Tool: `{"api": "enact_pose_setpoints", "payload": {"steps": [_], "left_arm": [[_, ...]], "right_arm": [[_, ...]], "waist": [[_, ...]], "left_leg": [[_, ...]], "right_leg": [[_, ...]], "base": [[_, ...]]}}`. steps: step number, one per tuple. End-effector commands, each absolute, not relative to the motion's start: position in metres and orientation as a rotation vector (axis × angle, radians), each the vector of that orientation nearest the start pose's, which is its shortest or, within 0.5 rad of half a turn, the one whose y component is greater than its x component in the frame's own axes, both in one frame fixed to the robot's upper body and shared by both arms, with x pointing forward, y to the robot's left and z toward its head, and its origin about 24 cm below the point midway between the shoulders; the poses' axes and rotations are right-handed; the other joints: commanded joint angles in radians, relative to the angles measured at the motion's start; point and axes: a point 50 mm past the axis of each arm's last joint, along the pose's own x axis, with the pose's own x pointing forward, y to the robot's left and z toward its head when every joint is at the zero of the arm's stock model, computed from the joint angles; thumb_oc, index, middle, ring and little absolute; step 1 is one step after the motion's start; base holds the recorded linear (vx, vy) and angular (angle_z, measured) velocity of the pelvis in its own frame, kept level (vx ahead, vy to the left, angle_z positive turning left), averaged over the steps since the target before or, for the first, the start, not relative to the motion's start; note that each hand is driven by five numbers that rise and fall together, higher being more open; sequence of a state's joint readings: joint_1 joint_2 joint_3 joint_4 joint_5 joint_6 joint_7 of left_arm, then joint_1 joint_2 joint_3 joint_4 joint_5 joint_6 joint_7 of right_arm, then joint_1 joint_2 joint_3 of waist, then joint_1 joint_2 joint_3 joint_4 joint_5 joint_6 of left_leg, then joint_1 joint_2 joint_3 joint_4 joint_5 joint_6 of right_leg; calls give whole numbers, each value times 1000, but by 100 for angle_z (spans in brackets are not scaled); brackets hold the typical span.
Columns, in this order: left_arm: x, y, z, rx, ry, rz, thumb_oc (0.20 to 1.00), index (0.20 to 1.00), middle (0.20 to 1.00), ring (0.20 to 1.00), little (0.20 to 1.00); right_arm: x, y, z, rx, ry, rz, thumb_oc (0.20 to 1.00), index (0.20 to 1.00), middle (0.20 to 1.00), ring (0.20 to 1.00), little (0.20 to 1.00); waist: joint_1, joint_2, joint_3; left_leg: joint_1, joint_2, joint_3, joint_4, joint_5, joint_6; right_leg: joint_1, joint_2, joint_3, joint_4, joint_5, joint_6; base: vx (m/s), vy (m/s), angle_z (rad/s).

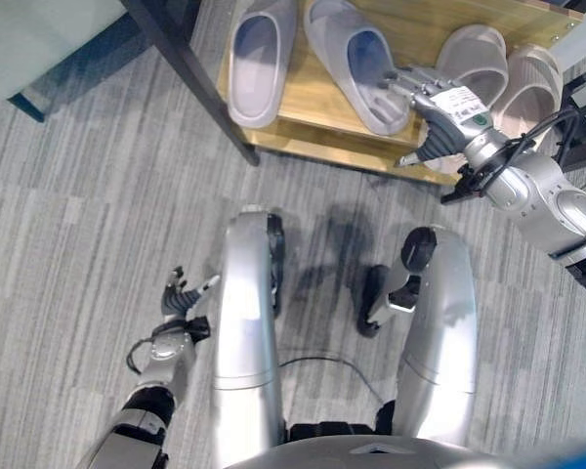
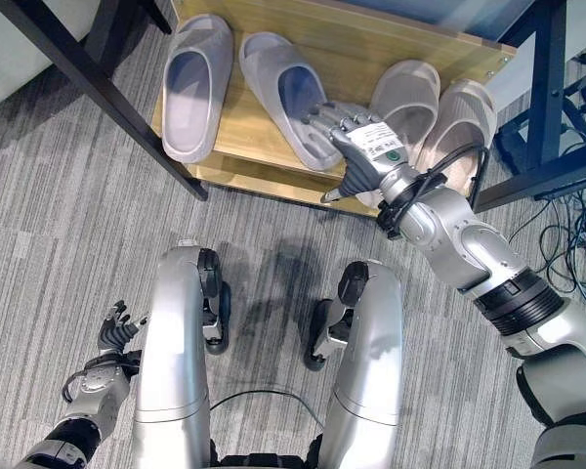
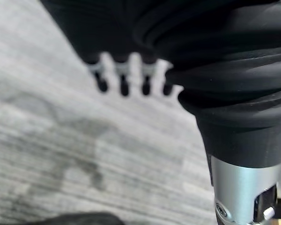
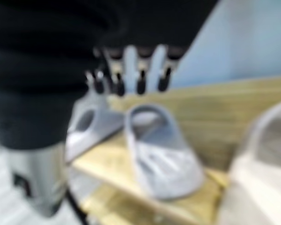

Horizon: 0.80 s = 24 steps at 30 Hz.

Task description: Arrange the slippers neatly on the shoe rack.

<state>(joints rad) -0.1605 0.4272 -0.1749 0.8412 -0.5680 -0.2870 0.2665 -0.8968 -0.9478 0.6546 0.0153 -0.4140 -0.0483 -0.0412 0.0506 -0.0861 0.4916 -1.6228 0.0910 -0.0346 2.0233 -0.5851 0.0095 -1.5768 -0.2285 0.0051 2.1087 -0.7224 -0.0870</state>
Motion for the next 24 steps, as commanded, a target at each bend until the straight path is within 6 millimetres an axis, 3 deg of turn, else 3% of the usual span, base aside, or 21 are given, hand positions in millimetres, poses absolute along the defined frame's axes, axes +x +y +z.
{"api": "enact_pose_setpoints", "payload": {"steps": [1,5,9,12,18,24], "left_arm": [[223,292,-48,28,352,486,1000,1000,1000,1000,1000],[226,292,-46,26,347,480,1000,1000,1000,1000,1000],[228,291,-46,20,343,481,1000,1000,1000,1000,1000],[227,289,-51,9,368,512,1000,1000,1000,1000,1000],[221,288,-56,23,391,538,1000,1000,1000,1000,1000],[221,285,-56,48,389,514,1000,1000,1000,1000,1000]], "right_arm": [[321,-118,273,-1476,-822,375,1000,1000,1000,1000,1000],[330,-111,269,-1435,-764,420,1000,1000,1000,1000,1000],[349,-120,273,-1425,-717,310,1000,1000,1000,1000,1000],[365,-137,291,-1421,-721,31,1000,1000,1000,1000,1000],[364,-155,291,-1391,-734,-203,1000,1000,1000,1000,1000],[362,-157,280,-1334,-737,-216,1000,1000,1000,1000,1000]], "waist": [[31,-5,28],[30,-6,28],[33,-3,28],[32,2,28],[25,1,28],[24,4,28]], "left_leg": [[53,-20,-90,65,-165,15],[53,-21,-90,64,-165,13],[53,-21,-89,65,-166,12],[53,-21,-89,65,-168,13],[53,-23,-85,66,-175,17],[53,-25,-83,73,-177,18]], "right_leg": [[7,36,172,-8,12,2],[7,38,173,-7,10,0],[7,37,175,-6,11,0],[7,37,178,-5,10,-2],[7,39,177,-5,9,-5],[7,42,175,0,5,-6]], "base": [[0,0,0],[0,0,0],[0,0,0],[3,11,0],[0,0,0],[0,0,0]]}}
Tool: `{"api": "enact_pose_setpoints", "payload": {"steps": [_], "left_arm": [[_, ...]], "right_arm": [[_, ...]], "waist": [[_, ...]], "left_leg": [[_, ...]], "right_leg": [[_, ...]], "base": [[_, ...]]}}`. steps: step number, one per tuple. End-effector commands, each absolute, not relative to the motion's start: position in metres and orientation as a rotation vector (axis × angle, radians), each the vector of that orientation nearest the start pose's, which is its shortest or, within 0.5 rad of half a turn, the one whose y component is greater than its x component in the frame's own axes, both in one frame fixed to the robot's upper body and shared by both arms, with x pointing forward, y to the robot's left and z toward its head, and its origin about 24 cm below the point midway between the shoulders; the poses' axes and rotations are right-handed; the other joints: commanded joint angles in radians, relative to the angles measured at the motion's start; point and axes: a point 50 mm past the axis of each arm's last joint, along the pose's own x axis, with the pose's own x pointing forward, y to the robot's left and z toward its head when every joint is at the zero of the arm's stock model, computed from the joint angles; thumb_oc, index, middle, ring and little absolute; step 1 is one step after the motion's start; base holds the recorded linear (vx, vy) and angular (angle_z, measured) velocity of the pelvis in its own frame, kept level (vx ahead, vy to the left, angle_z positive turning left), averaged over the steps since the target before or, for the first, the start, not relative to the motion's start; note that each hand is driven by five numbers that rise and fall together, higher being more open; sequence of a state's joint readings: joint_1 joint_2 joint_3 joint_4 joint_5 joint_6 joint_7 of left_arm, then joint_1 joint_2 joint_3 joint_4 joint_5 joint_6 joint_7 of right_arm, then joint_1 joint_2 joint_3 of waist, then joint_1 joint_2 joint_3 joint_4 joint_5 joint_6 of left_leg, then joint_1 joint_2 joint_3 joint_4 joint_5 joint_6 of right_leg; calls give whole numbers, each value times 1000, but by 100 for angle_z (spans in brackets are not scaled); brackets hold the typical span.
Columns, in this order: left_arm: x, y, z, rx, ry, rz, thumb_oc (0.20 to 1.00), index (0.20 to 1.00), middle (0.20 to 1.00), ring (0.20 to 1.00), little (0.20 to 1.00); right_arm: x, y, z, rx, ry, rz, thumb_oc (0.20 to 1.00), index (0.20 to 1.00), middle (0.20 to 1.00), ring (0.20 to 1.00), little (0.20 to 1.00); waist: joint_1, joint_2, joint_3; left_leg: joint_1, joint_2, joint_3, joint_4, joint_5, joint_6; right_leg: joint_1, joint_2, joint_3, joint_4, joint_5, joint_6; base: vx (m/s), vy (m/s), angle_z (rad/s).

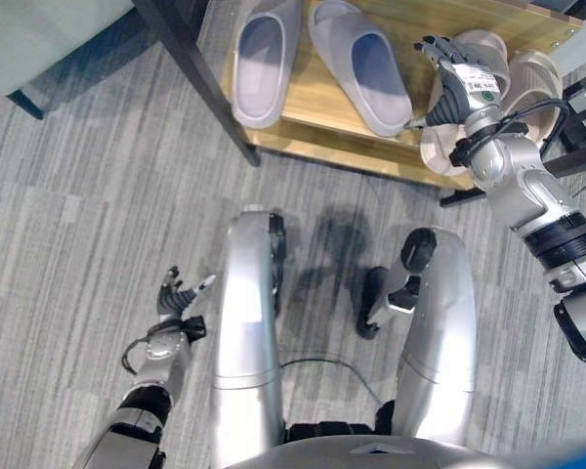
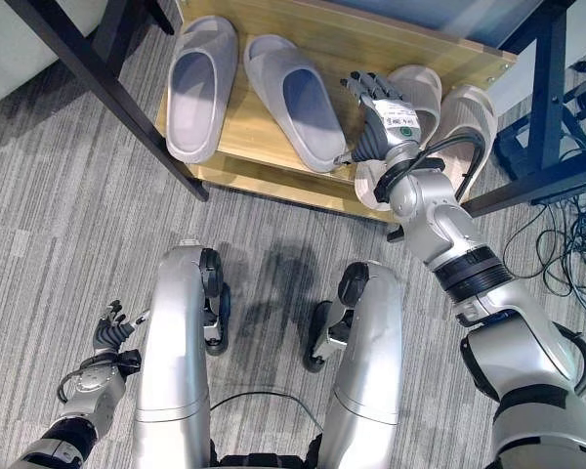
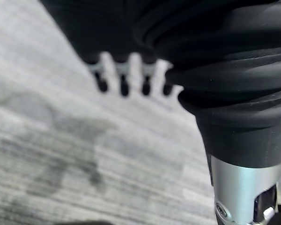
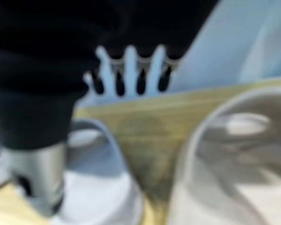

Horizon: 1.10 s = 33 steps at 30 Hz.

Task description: Arrange the slippers neatly on the shoe rack.

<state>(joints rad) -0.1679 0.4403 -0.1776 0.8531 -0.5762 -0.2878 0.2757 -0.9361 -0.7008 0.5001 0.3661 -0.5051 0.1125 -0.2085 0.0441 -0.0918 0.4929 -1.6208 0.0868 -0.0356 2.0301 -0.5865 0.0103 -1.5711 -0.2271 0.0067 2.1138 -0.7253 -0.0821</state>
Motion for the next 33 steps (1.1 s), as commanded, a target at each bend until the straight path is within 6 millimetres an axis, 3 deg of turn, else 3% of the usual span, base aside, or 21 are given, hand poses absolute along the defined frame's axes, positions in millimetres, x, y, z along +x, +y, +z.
{"api": "enact_pose_setpoints", "payload": {"steps": [1,17,33], "left_arm": [[220,284,-57,50,389,511,1000,1000,1000,1000,1000],[212,287,-60,60,401,508,1000,1000,1000,1000,1000],[211,287,-61,46,407,517,1000,1000,1000,1000,1000]], "right_arm": [[362,-157,278,-1319,-730,-208,1000,1000,1000,1000,1000],[345,-130,276,-1315,-847,-49,1000,1000,1000,1000,1000],[346,-141,225,-1314,-661,79,1000,1000,1000,1000,1000]], "waist": [[30,11,27],[35,6,27],[26,1,27]], "left_leg": [[51,-22,-82,66,-175,17],[51,-25,-83,66,-169,9],[51,-28,-83,66,-169,6]], "right_leg": [[1,41,173,-5,8,-10],[1,39,176,1,9,-8],[1,41,178,-2,7,-6]], "base": [[0,0,0],[0,0,0],[0,0,0]]}}
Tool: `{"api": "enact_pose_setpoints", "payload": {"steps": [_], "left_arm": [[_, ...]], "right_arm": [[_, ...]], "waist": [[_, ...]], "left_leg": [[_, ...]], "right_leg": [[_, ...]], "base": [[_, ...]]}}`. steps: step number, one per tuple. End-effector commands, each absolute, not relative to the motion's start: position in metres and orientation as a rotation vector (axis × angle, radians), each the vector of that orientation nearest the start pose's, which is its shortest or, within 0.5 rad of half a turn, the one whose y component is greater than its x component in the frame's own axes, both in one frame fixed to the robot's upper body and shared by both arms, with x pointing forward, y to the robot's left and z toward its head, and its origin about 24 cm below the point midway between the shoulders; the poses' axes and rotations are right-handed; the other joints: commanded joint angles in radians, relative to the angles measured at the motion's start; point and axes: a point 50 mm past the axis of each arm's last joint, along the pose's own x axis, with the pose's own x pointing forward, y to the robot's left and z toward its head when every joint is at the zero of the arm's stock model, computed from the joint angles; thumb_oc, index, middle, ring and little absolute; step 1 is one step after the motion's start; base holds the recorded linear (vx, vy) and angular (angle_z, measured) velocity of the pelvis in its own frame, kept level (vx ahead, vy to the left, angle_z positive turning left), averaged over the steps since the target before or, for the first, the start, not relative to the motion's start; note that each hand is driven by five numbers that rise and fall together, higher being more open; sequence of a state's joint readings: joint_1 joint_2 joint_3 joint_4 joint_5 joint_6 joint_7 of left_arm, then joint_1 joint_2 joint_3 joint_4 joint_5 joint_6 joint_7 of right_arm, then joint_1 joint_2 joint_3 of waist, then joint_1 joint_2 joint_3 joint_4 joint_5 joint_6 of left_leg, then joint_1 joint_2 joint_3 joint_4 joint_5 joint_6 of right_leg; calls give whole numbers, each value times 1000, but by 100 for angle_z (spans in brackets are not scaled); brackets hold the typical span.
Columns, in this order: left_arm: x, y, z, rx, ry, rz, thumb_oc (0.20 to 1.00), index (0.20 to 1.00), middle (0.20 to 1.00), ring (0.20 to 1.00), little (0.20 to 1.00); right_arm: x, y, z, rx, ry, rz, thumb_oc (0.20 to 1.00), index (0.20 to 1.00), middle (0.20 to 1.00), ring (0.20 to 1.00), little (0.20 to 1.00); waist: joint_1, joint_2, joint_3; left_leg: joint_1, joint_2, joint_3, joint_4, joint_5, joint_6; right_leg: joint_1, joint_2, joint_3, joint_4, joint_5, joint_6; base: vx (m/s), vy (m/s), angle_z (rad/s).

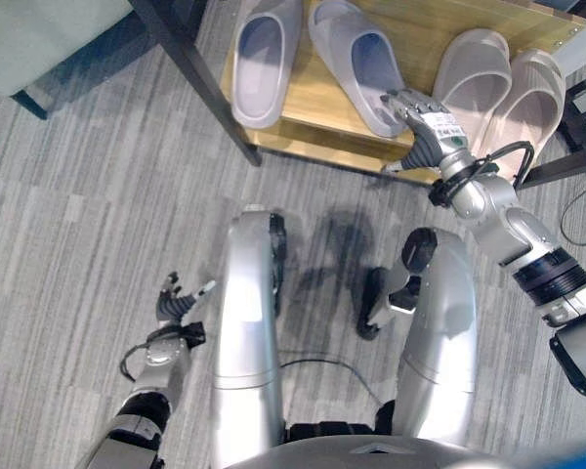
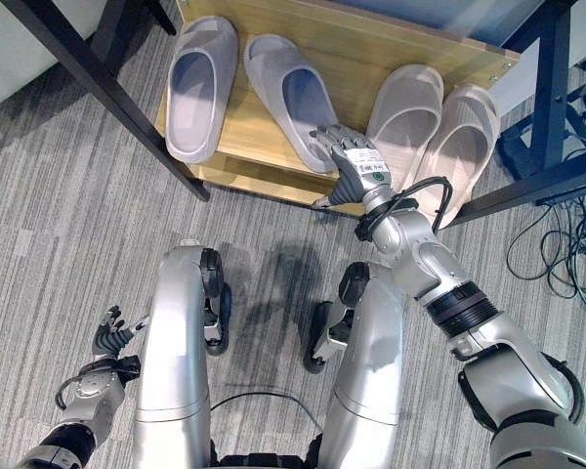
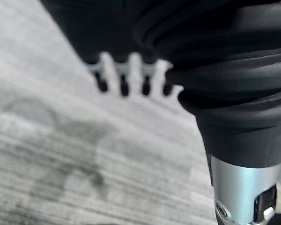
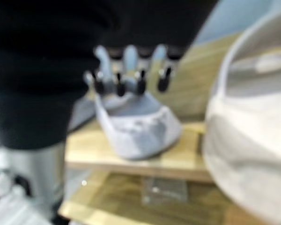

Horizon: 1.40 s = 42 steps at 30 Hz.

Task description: Arrange the slippers neatly on the shoe rack.

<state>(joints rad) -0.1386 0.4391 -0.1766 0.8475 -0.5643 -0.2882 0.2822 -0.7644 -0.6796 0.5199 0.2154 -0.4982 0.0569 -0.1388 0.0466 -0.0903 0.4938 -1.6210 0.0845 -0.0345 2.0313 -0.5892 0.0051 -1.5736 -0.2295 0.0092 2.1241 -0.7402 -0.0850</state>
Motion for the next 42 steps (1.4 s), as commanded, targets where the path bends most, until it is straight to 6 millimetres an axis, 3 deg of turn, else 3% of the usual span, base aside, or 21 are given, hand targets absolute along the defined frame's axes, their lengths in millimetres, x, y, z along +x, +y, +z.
{"api": "enact_pose_setpoints", "payload": {"steps": [1,16,33,42], "left_arm": [[212,287,-61,47,405,517,1000,1000,1000,1000,1000],[210,288,-60,59,401,504,1000,1000,1000,1000,1000],[207,288,-62,63,407,484,1000,1000,1000,1000,1000],[205,287,-65,65,418,482,1000,1000,1000,1000,1000]], "right_arm": [[346,-141,224,-1317,-658,83,1000,1000,1000,1000,1000],[347,-122,226,-1258,-683,182,1000,1000,1000,1000,1000],[341,-82,241,-1251,-786,378,1000,1000,1000,1000,1000],[358,-69,241,-1227,-744,343,1000,1000,1000,1000,1000]], "waist": [[24,0,26],[38,2,26],[59,7,26],[72,19,26]], "left_leg": [[51,-27,-85,65,-166,10],[51,-30,-89,59,-162,4],[51,-32,-94,59,-160,-5],[51,-35,-92,60,-162,-7]], "right_leg": [[4,43,176,-13,22,-2],[4,42,177,-11,23,0],[4,39,177,-11,29,5],[4,39,180,-10,33,7]], "base": [[0,0,0],[0,0,0],[0,0,0],[0,0,0]]}}
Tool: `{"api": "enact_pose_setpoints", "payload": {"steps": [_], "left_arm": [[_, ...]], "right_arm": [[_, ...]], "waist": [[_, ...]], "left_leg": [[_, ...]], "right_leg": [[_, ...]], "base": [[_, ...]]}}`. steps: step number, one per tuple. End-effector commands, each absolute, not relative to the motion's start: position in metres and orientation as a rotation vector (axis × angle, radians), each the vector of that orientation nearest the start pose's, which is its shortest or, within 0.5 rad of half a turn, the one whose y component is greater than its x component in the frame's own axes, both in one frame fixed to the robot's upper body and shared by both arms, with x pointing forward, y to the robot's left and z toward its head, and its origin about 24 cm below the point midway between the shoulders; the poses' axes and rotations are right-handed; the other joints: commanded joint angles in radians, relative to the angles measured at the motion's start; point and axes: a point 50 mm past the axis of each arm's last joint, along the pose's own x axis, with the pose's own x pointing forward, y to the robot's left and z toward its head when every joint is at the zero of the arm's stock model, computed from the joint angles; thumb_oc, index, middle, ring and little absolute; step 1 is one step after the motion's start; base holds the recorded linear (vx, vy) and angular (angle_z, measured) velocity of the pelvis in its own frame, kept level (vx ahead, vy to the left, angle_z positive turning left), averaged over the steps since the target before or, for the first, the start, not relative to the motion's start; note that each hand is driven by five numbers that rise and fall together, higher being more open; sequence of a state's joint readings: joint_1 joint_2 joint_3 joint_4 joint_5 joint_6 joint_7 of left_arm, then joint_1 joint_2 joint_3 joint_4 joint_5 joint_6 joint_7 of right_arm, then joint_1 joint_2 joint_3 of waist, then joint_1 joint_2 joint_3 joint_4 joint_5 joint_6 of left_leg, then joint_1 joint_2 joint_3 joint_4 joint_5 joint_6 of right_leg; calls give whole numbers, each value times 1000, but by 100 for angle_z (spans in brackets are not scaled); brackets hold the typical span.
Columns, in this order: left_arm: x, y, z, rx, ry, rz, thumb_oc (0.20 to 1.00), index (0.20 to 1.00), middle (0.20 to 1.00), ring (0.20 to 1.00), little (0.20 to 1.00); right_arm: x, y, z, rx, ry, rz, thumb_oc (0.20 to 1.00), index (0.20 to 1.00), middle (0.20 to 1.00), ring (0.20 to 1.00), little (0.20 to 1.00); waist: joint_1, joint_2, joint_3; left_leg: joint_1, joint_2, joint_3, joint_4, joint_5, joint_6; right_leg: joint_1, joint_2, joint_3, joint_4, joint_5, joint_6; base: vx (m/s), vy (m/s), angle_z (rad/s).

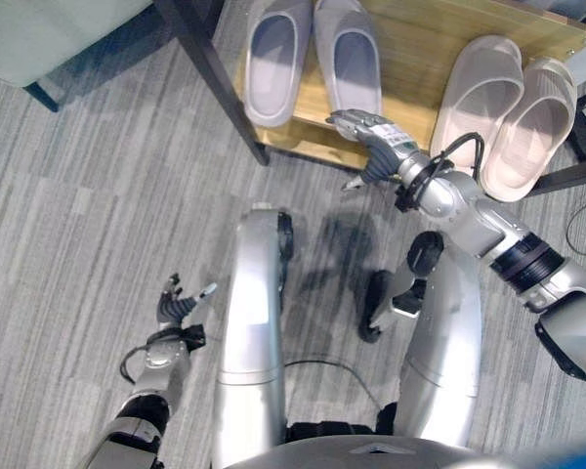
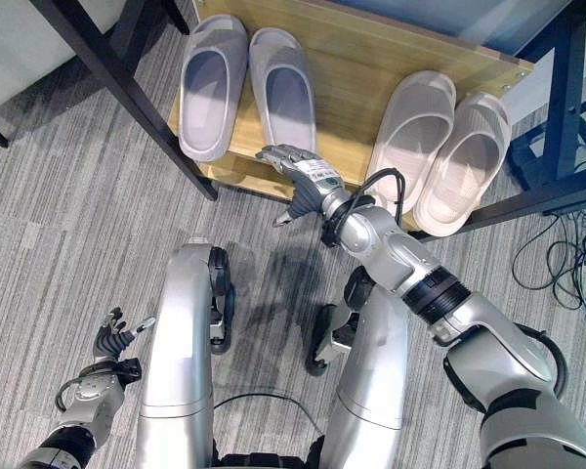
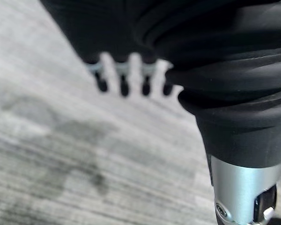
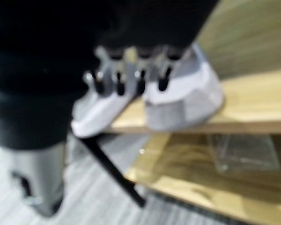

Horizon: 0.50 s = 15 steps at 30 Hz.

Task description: Arrange the slippers neatly on the shoe rack.

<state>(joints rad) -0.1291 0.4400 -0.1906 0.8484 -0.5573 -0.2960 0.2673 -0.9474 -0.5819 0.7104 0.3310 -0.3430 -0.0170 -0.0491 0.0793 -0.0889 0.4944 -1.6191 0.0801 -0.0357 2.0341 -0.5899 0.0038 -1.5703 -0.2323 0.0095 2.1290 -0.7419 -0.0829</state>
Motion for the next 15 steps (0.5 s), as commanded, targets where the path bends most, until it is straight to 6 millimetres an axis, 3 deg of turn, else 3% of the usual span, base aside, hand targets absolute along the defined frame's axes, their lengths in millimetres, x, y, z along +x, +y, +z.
{"api": "enact_pose_setpoints", "payload": {"steps": [1,7,10,15], "left_arm": [[205,287,-65,63,419,483,1000,1000,1000,1000,1000],[204,288,-66,65,427,499,1000,1000,1000,1000,1000],[198,287,-69,94,428,501,1000,1000,1000,1000,1000],[200,286,-65,115,406,485,1000,1000,1000,1000,1000]], "right_arm": [[360,-68,241,-1223,-739,338,1000,1000,1000,1000,1000],[362,-69,255,-1230,-793,237,1000,1000,1000,1000,1000],[345,-81,275,-1330,-1020,102,1000,1000,1000,1000,1000],[337,-74,279,-1234,-1066,119,1000,1000,1000,1000,1000]], "waist": [[41,18,26],[39,18,26],[31,13,26],[30,18,26]], "left_leg": [[49,-30,-91,58,-162,-6],[49,-27,-87,57,-164,-6],[49,-24,-87,58,-166,-8],[49,-26,-88,68,-167,-7]], "right_leg": [[0,42,182,-15,35,5],[0,41,184,-13,34,6],[0,40,189,-12,31,7],[0,43,184,-6,30,7]], "base": [[0,0,0],[0,0,0],[0,0,0],[0,3,1]]}}
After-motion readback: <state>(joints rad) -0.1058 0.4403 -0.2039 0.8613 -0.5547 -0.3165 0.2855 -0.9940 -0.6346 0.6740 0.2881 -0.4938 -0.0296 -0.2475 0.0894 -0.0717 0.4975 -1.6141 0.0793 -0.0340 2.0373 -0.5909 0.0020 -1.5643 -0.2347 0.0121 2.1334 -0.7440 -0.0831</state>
